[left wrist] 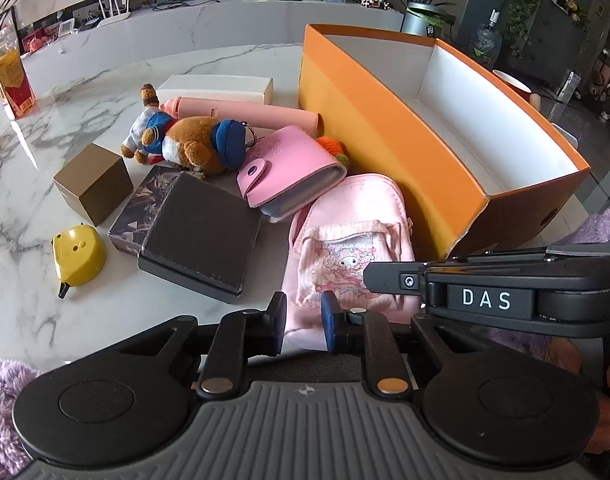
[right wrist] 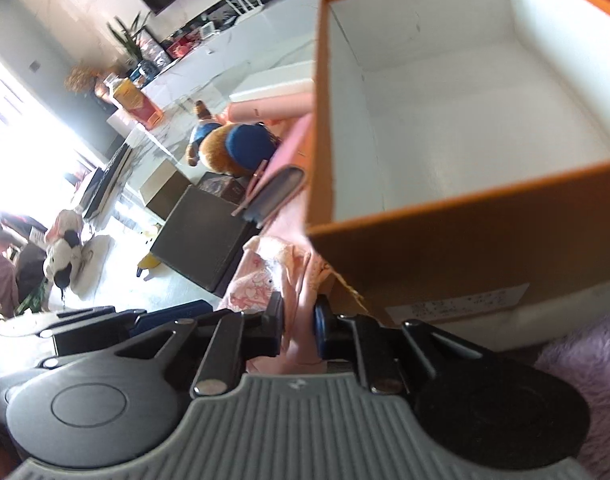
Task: Organize objects
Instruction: 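Reach the right tool to the pink backpack and grasp its strap, then lift the pink backpack with the right tool and carry it into the orange box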
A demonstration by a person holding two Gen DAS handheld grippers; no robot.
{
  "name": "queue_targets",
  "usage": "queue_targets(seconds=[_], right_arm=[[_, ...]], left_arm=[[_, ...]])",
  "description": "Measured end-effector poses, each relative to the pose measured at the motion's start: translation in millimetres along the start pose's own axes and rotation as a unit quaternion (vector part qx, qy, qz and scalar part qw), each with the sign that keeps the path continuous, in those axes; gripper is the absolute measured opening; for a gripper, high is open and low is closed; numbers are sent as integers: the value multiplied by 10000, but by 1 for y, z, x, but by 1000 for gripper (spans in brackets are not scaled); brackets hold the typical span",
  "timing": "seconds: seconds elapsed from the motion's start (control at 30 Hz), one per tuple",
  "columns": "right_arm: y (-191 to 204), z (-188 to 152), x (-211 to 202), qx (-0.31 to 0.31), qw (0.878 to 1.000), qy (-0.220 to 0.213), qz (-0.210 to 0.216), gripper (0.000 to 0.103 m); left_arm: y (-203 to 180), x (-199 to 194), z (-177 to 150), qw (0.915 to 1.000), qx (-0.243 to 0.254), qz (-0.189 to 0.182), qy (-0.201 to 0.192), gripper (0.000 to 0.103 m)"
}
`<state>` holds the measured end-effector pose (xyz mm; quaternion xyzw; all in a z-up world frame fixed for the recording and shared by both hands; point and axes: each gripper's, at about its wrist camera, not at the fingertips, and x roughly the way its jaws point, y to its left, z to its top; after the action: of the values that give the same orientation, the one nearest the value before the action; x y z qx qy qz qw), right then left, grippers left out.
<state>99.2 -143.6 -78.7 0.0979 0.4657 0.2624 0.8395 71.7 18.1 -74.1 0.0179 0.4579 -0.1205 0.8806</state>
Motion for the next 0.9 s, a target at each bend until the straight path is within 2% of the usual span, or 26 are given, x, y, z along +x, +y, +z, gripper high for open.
queue_targets(seconds=[0.17,0.27,0.43,0.6,0.63,0.77,0.9], right_arm=[[15,8,-27,-640,9969,-296,-352,12],[22,13,-45,-916,9940,-409,-435,11],[37,16,-90,-1479,9839,-853,-530,11],[35,38,-136,-1637,9727,-1429,-809,11],[33,44,-139,-1639,9716,-1461,-885,11],[22,69,-145,-1881,9622,-1426,-1357,11],[5,85,-128,-2041,9582,-1101,-1674,11]], left_arm=[[-4,-22,10,9993,255,18,-263,22],[-9,-36,20,9982,405,-37,-432,22],[-12,-50,38,9957,614,44,-698,23],[-22,-43,53,9930,954,162,-669,33],[-24,-38,57,9928,996,176,-635,35],[-30,-16,73,9927,1083,166,-503,53],[-32,19,89,9931,1123,243,-231,56]])
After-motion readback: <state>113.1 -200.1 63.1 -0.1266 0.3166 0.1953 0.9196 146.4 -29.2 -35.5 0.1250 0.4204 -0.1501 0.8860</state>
